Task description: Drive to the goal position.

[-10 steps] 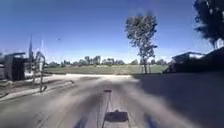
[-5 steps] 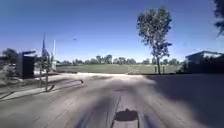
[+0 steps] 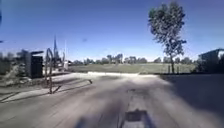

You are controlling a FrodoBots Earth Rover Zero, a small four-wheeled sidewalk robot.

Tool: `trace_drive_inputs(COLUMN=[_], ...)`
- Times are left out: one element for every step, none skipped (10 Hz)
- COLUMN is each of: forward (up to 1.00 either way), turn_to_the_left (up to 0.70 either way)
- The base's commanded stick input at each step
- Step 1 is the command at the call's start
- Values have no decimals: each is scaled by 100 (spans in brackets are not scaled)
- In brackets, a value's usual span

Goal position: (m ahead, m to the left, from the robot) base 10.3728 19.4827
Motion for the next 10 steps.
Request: trace_drive_inputs(forward=[70, 70, 70, 70, 70, 70, 70, 70, 70, 70], turn_to_the_left=[35, 35, 35, 35, 35, 35, 35, 35, 0, 0])
